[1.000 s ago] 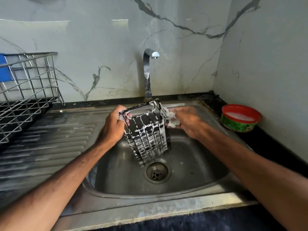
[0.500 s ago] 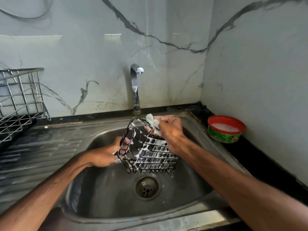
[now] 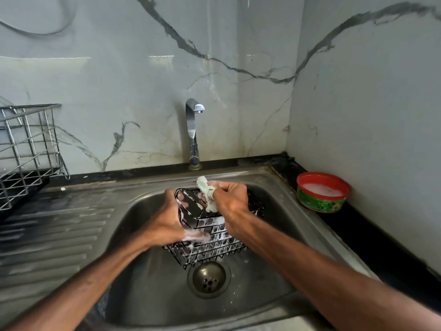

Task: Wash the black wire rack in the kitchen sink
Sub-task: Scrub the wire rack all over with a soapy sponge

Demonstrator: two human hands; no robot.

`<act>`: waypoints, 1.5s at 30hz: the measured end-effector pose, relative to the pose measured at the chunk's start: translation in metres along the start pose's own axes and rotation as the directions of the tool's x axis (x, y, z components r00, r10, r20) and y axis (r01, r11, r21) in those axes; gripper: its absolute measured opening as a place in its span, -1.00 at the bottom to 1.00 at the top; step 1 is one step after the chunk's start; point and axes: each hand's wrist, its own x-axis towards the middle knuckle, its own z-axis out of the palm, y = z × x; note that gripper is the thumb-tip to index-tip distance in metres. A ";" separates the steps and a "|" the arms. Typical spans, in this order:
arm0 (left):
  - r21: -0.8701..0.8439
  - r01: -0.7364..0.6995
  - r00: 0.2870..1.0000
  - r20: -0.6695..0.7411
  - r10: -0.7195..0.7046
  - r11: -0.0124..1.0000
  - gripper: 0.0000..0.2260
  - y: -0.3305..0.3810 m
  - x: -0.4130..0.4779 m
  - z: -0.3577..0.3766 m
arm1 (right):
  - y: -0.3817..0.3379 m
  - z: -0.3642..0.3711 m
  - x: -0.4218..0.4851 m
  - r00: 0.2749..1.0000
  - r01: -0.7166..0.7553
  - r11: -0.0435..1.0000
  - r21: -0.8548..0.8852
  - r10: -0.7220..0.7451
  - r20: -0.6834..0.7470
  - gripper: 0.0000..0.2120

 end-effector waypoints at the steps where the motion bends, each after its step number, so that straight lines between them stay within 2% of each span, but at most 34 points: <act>1: 0.002 -0.012 0.999 -0.042 0.012 1.000 0.02 0.000 0.001 0.002 | -0.001 -0.002 0.000 0.999 0.014 0.999 -0.032 -0.013 0.045 -0.81; 3: -0.031 -0.024 0.998 -0.067 0.022 0.999 -0.07 -0.005 0.004 0.001 | -0.007 -0.008 0.003 0.983 0.114 0.973 -0.200 -0.081 0.165 -0.77; 4: -0.037 -0.045 0.997 -0.071 0.042 0.998 -0.08 -0.009 0.005 0.000 | -0.010 -0.013 0.006 0.967 0.203 0.925 -0.322 -0.138 0.214 -0.74; 6: 0.006 -0.094 0.994 -0.063 0.095 0.996 -0.07 -0.013 0.002 -0.004 | -0.015 -0.024 0.013 0.928 0.370 0.754 -0.543 -0.277 0.248 -0.68; 9: 0.100 -0.116 0.991 -0.053 0.122 0.988 -0.14 -0.015 0.001 -0.003 | -0.009 -0.040 0.024 0.882 0.445 0.520 -0.729 -0.394 0.257 -0.63; 11: 0.139 -0.139 0.987 -0.066 0.149 0.981 -0.14 -0.012 0.000 0.000 | 0.001 -0.037 0.020 0.877 0.454 0.471 -0.756 -0.387 0.285 -0.65; 13: 0.145 -0.143 0.984 -0.081 0.156 0.979 -0.07 -0.010 0.000 0.002 | 0.007 -0.020 0.003 0.845 0.517 0.468 -0.717 -0.411 0.342 -0.64; 14: 0.124 -0.138 0.985 -0.082 0.149 0.983 -0.05 -0.011 0.001 0.002 | 0.008 -0.010 -0.008 0.806 0.581 0.452 -0.677 -0.436 0.400 -0.63; 15: 0.114 -0.145 0.985 -0.076 0.155 0.983 -0.11 -0.014 0.002 0.001 | 0.008 0.001 -0.021 0.745 0.660 0.403 -0.633 -0.455 0.487 -0.64; 17: 0.155 -0.141 0.986 -0.068 0.153 0.978 -0.48 -0.023 0.003 -0.004 | 0.012 0.017 -0.035 0.599 0.797 0.251 -0.550 -0.448 0.664 -0.61; 18: 0.151 -0.150 0.984 -0.069 0.162 0.977 -0.58 -0.028 0.004 -0.006 | 0.015 0.018 -0.034 0.549 0.832 0.209 -0.514 -0.444 0.708 -0.57; 20: 0.097 -0.194 0.974 -0.097 0.203 0.976 -0.49 -0.029 0.004 -0.009 | 0.018 0.014 -0.024 0.520 0.849 0.185 -0.494 -0.458 0.721 -0.48; 22: 0.058 -0.232 0.965 -0.111 0.237 0.971 -0.45 -0.020 -0.001 -0.010 | 0.018 0.009 -0.016 0.534 0.843 0.234 -0.485 -0.469 0.703 -0.45; 25: 0.043 -0.250 0.964 -0.081 0.253 0.967 -0.44 -0.012 -0.004 -0.009 | 0.015 0.003 -0.012 0.604 0.793 0.435 -0.427 -0.465 0.648 -0.49; 28: 0.109 -0.214 0.972 -0.076 0.223 0.971 -0.17 -0.016 -0.003 -0.010 | 0.016 -0.002 -0.009 0.640 0.759 0.498 -0.420 -0.446 0.626 -0.47; 30: 0.132 -0.161 0.980 -0.095 0.174 0.978 -0.05 -0.020 -0.001 -0.010 | 0.018 -0.007 -0.003 0.658 0.743 0.498 -0.447 -0.425 0.621 -0.48; 35: 0.088 -0.057 0.995 -0.072 0.063 0.994 -0.13 -0.027 -0.002 -0.014 | 0.020 -0.040 0.035 0.786 0.618 0.432 -0.657 -0.358 0.504 -0.56; 39: 0.043 -0.053 0.997 -0.049 0.055 0.998 0.01 -0.023 -0.003 -0.014 | 0.019 -0.075 0.061 0.846 0.522 0.383 -0.762 -0.343 0.408 -0.62; 42: 0.047 -0.049 0.997 -0.052 0.052 0.998 -0.03 -0.022 -0.004 -0.012 | 0.021 -0.087 0.072 0.886 0.427 0.310 -0.850 -0.330 0.326 -0.65; 45: 0.067 -0.045 0.996 -0.070 0.050 0.997 -0.12 -0.023 -0.003 -0.011 | 0.017 -0.064 0.055 0.884 0.424 0.286 -0.860 -0.336 0.324 -0.59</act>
